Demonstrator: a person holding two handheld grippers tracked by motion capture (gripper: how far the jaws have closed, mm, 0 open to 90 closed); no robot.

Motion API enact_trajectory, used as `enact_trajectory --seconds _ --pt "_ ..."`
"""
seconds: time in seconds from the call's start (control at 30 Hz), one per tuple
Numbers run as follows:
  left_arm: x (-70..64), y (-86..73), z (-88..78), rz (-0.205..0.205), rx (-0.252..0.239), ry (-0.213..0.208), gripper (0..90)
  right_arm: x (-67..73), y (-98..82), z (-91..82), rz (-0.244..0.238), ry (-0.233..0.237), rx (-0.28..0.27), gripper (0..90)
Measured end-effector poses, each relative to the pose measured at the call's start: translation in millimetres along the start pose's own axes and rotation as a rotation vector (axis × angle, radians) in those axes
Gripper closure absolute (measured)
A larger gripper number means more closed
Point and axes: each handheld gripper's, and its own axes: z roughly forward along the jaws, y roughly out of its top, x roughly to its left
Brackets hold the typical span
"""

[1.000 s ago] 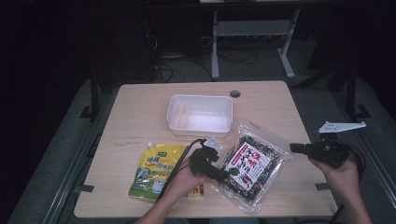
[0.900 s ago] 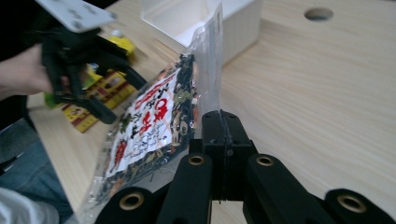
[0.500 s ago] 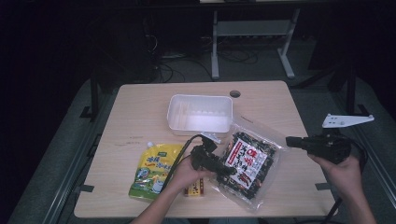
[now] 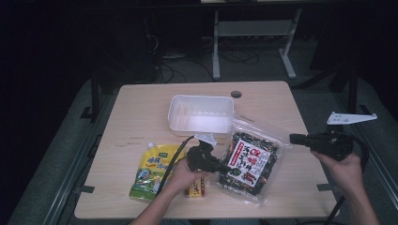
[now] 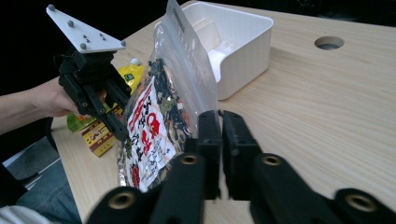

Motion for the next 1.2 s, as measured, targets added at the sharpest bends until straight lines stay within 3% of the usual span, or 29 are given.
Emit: enact_trajectory --seconds 0.07,0.1,0.13,0.17,0.2,0.23,0.27,0.3,0.4,0.47,0.57,0.6,0.73,0.77,0.87,0.9,1.2 --pt "-1.0 0.0 -0.3 0.004 -0.002 0.003 70.4 -1.2 -0.3 0.8 0.003 0.003 0.001 81.5" --pt "-3.2 0.6 -1.0 0.017 -0.004 0.008 70.5 -5.4 -1.7 4.3 0.014 0.015 0.012 66.3" --pt "-3.2 0.6 -1.0 0.017 -0.004 0.008 70.6 -5.4 -1.7 4.3 0.014 0.015 0.012 66.3" --pt "-5.4 1.2 -1.7 0.033 -0.007 0.013 70.6 -9.2 -3.9 11.1 0.037 0.016 0.036 51.1" --pt "-5.4 1.2 -1.7 0.033 -0.007 0.013 70.6 -9.2 -3.9 11.1 0.037 0.016 0.036 51.1" --pt "-6.7 1.3 -2.2 0.041 -0.006 0.018 70.6 -10.9 -7.7 19.4 0.048 0.063 0.056 44.7" --pt "-6.7 1.3 -2.2 0.041 -0.006 0.018 70.6 -10.9 -9.2 22.9 0.055 0.074 0.061 43.1" --pt "-6.7 1.3 -2.3 0.045 -0.006 0.018 70.6 -10.9 -9.2 22.9 0.055 0.074 0.061 43.1" --pt "-7.0 1.2 -3.2 0.046 -0.007 0.016 70.5 -6.9 -14.2 43.2 0.047 0.138 0.104 46.3" --pt "-7.4 1.1 -3.4 0.047 -0.009 0.015 70.6 -5.9 -14.3 46.0 0.041 0.144 0.109 48.1" --pt "-8.3 1.0 -5.1 0.060 -0.008 0.019 70.5 -0.7 -13.9 57.8 0.024 0.192 0.123 63.6" --pt "-8.6 0.6 -5.4 0.058 -0.005 0.024 70.4 0.5 -13.5 59.9 0.020 0.208 0.127 64.4" --pt "-7.7 -2.4 -8.3 0.058 -0.010 0.027 68.9 2.0 -9.7 61.2 0.045 0.251 0.124 70.4" --pt "-9.4 -3.7 -9.4 0.066 -0.002 0.056 66.6 3.5 -8.3 61.1 0.045 0.260 0.128 73.0" --pt "-9.6 -5.2 -11.5 0.064 -0.005 0.066 60.4 6.3 -4.9 60.2 0.046 0.294 0.123 75.9" --pt "-9.2 -5.5 -12.8 0.065 -0.005 0.068 59.7 10.6 -1.2 59.4 0.045 0.332 0.113 77.8" --pt "-10.4 -11.9 -41.2 0.060 -0.064 0.116 54.4 29.6 19.2 52.6 -0.022 0.297 0.116 78.2"
